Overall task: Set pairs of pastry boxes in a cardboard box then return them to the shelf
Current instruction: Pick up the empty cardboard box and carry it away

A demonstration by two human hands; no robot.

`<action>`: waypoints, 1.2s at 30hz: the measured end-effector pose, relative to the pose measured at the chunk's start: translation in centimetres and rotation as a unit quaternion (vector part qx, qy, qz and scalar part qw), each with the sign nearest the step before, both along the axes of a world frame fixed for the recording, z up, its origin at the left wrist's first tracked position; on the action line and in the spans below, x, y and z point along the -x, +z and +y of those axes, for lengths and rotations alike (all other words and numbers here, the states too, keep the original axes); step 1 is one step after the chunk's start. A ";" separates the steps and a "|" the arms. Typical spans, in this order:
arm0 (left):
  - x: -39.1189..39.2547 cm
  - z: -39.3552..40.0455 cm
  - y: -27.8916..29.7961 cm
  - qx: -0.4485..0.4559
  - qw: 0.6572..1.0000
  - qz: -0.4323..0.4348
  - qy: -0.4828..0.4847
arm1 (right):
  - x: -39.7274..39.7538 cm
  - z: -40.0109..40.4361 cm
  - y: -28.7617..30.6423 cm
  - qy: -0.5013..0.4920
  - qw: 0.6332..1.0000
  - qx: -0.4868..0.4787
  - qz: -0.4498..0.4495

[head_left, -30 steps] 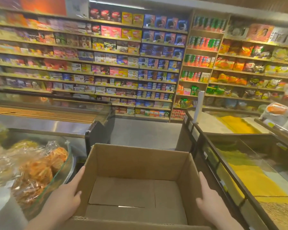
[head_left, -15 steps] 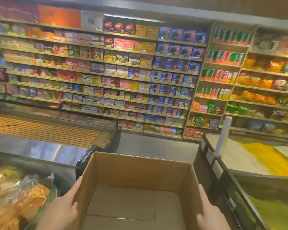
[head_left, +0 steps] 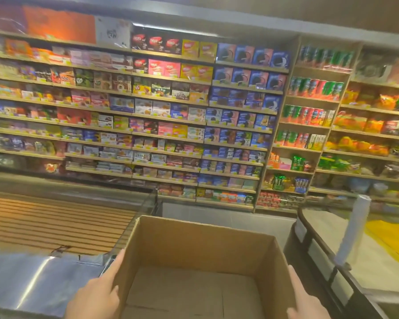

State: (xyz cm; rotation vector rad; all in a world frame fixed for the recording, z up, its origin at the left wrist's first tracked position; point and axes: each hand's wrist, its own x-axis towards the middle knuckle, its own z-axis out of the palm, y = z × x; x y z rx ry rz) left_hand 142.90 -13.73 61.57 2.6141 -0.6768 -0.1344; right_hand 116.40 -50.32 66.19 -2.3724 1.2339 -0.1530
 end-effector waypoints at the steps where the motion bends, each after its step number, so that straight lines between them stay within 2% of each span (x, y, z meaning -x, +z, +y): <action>1: -1.1 -0.4 0.4 0.010 0.999 -0.031 0.011 | -1.3 -0.2 0.4 -0.003 1.000 -0.006 0.006; 4: -5.1 -2.3 0.9 0.029 0.997 -0.029 0.067 | -5.5 -1.3 0.7 0.025 0.999 0.015 0.023; 7: -9.2 -4.4 0.6 0.026 0.996 -0.008 0.083 | -9.7 -4.0 -0.1 0.043 0.999 0.006 0.025; 9: -12.0 -6.5 -0.2 0.038 0.997 -0.030 0.059 | -12.5 -6.4 -1.5 0.035 0.999 0.002 -0.001; 13: -17.0 -11.2 -0.8 0.017 0.997 -0.059 0.051 | -19.0 -12.7 -4.5 0.073 0.997 0.013 0.010; 16: -21.2 -15.1 -1.2 -0.006 0.995 -0.055 0.086 | -24.1 -16.9 -4.6 0.090 0.996 -0.008 -0.001; 20: -26.6 -20.2 -2.5 -0.028 0.991 -0.026 0.127 | -30.6 -22.7 -5.7 0.098 0.994 -0.019 0.031; 23: -29.9 -23.8 -3.2 -0.025 0.989 -0.025 0.141 | -34.7 -25.7 -6.4 0.094 0.996 -0.008 0.006; 36: -43.7 -35.3 -12.1 -0.042 0.988 0.033 0.147 | -47.5 -33.9 -12.5 0.052 0.995 -0.054 0.063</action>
